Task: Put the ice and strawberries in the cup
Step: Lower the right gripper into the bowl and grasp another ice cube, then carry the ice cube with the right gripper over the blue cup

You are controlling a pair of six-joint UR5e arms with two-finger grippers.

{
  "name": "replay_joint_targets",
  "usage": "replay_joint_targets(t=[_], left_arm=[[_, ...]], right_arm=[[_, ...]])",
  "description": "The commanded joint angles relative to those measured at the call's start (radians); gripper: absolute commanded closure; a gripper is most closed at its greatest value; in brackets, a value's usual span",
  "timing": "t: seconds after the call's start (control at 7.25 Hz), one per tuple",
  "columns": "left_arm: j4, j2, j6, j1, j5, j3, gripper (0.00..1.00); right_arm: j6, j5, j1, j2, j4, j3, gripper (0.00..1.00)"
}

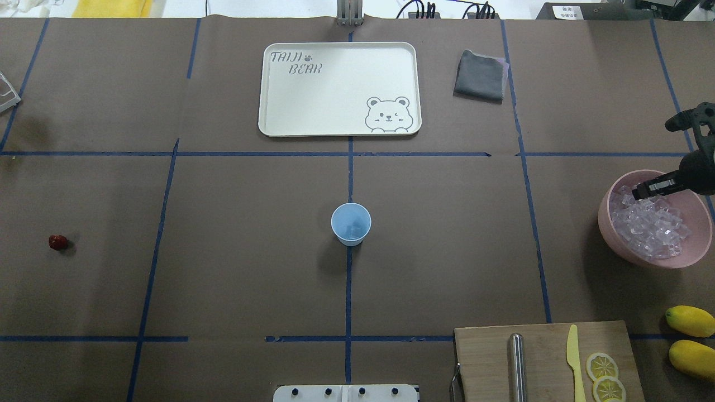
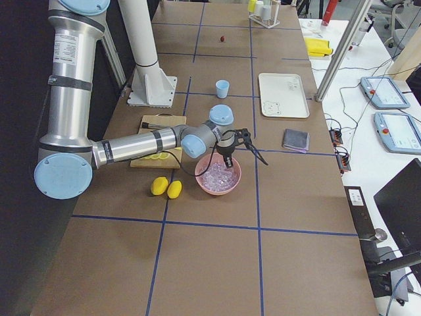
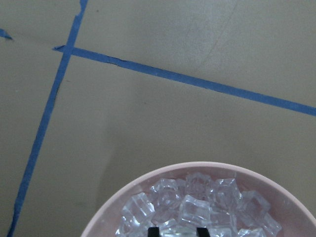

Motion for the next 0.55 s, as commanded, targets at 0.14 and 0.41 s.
replay_joint_targets(t=[0.14,0.41], left_arm=[[0.001,-0.001,0.0,0.0,0.0,0.001,0.0],[0.001,-0.001,0.0,0.0,0.0,0.001,0.0]], right_arm=[[0.006,0.005,0.013,0.189,-0.411,0.16,1.0],[0.026,0.003,-0.031,0.35,-0.577,0.18,1.0]])
